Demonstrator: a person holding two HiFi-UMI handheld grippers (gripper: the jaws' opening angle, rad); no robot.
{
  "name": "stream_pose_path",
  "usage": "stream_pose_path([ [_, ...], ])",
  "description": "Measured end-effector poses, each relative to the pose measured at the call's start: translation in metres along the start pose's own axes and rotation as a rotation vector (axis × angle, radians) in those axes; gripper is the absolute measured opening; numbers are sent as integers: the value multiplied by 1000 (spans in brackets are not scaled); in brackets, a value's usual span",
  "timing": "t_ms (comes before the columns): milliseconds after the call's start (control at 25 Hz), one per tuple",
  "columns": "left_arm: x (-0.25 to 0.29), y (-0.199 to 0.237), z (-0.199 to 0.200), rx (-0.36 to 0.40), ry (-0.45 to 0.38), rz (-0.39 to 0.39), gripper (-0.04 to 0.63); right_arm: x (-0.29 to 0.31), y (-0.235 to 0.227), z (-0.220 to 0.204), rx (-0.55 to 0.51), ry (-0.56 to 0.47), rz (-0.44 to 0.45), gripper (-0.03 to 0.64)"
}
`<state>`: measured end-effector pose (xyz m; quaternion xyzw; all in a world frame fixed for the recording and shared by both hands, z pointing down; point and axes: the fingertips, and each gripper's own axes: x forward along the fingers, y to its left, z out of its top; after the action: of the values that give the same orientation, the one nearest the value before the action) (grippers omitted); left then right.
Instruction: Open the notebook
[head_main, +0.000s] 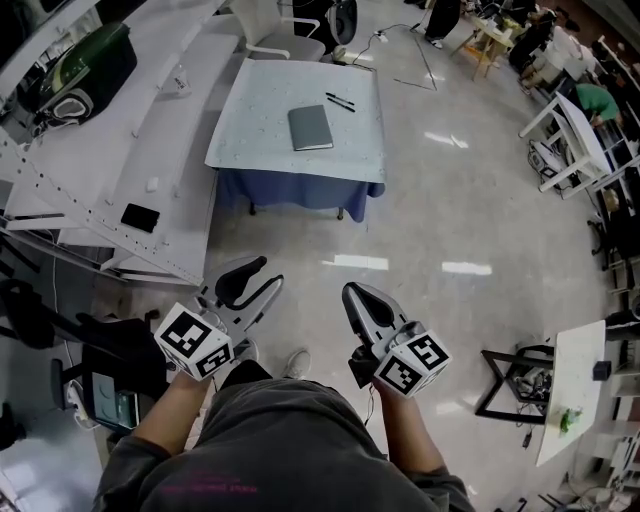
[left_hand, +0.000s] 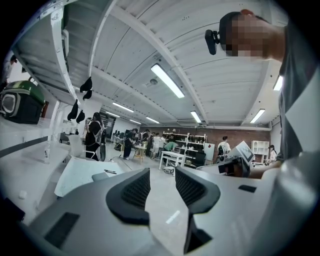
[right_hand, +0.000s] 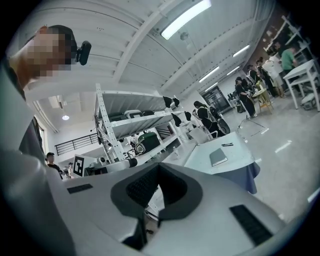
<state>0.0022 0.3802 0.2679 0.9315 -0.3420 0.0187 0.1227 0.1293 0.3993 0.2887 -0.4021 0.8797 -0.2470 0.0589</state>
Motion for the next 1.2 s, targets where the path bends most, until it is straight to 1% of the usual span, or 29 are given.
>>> stream_pose_path([
  [320, 14, -10, -5, 7, 17, 24, 156, -13, -18, 1, 20, -5, 14, 3],
  [680, 37, -4, 4, 20, 3, 23, 155, -10, -39, 10, 18, -3, 12, 3],
  [960, 57, 13, 7, 15, -11, 21, 155, 5, -58, 20, 7, 2, 8, 3],
  [1200, 74, 45, 6, -5, -4, 21, 155, 34, -75, 23, 9, 21, 4, 3],
])
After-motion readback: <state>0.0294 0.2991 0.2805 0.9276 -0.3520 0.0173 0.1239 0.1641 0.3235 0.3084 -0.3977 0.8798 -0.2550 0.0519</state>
